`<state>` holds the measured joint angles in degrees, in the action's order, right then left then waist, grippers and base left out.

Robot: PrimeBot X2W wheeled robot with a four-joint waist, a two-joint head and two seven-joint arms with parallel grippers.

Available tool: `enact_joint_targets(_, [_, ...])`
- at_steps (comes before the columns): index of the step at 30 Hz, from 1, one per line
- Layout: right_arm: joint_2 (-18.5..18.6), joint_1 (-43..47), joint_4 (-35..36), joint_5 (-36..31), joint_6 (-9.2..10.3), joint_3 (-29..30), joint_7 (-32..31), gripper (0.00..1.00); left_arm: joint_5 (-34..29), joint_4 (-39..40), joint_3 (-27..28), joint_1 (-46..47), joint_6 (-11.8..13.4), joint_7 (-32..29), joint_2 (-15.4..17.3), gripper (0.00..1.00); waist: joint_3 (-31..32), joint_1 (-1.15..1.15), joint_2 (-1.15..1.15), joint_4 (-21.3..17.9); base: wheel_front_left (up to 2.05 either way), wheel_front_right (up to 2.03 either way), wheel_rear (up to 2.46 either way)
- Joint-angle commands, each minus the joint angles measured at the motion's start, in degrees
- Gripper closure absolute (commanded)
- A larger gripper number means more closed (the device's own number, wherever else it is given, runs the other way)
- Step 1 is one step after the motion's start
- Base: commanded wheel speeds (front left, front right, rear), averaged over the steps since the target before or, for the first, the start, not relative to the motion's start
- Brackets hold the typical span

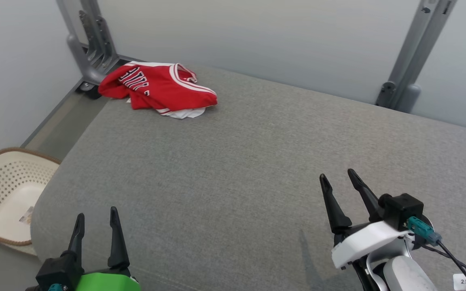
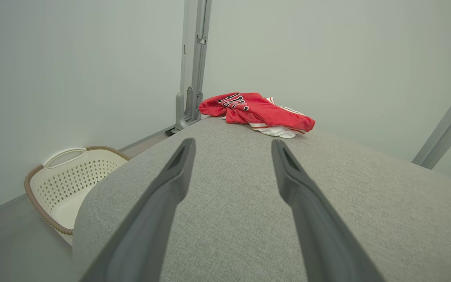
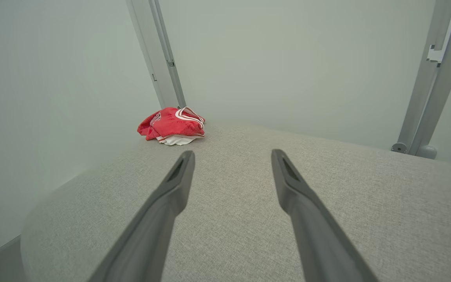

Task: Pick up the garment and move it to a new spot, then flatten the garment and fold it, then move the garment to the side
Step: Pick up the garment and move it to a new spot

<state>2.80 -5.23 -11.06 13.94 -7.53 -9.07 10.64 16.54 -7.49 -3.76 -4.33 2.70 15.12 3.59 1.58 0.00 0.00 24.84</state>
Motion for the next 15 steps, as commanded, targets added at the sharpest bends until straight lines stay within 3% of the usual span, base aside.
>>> enact_joint_targets(1, [0.2,-1.3,-0.2,-0.1,0.08,-0.6,-0.2,0.0,0.0,0.7,0.3,-0.8,0.4,0.0,0.0,0.0,-1.7,0.0,0.0,5.3,0.0,0.0,0.0])
enact_joint_targets(15, [0.2,-5.5,-1.2,-1.7,0.08,-1.3,-0.9,0.0,0.5,2.4,-0.2,-1.4,0.8,0.0,-0.6,0.0,-4.8,0.0,0.0,6.2,0.0,0.0,0.0])
